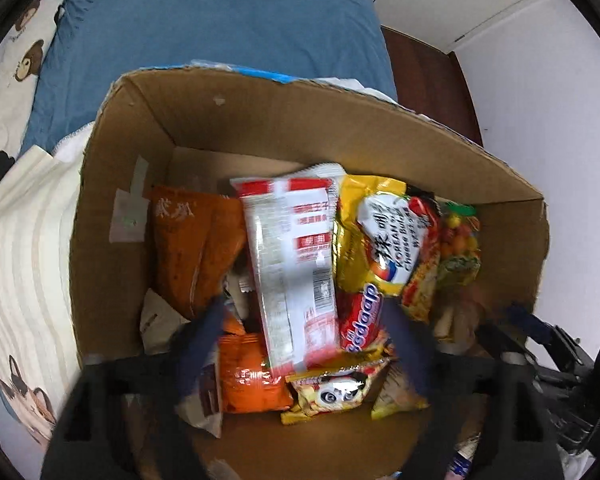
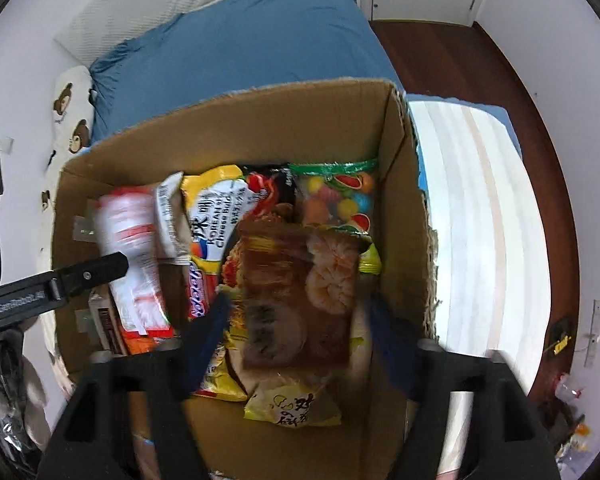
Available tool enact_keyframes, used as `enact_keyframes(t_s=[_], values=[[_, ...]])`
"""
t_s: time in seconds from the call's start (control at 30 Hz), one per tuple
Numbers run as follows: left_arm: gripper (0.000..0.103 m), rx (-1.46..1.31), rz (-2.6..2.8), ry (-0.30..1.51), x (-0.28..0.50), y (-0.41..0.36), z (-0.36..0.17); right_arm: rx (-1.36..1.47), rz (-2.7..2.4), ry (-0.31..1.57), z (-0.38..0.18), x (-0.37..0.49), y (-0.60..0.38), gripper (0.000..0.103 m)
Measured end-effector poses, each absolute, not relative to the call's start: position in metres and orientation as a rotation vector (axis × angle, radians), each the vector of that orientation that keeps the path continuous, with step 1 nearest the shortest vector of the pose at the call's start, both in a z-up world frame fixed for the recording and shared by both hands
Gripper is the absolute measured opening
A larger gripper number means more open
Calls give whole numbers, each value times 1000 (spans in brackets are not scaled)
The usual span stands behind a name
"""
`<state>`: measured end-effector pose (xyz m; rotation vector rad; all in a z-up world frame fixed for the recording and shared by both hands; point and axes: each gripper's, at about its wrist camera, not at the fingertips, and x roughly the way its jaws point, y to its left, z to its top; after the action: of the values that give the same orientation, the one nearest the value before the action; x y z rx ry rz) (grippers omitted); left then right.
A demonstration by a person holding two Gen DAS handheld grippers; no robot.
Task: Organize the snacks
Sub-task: 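Carry both held packets into the box and open both tools, then withdraw both tools from the box toward the last two snacks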
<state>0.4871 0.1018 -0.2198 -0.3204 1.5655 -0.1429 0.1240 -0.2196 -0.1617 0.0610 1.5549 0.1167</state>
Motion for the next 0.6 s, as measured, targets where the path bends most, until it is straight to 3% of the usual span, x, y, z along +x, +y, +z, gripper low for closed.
enact_keyframes(t_s=[0.17, 0.6], values=[[95, -281, -140, 1548, 481, 101, -212, 41, 128, 1552, -164, 120, -212, 94], [95, -159, -72, 1384, 438, 100, -181, 3, 131, 1483, -150, 93, -202, 94]])
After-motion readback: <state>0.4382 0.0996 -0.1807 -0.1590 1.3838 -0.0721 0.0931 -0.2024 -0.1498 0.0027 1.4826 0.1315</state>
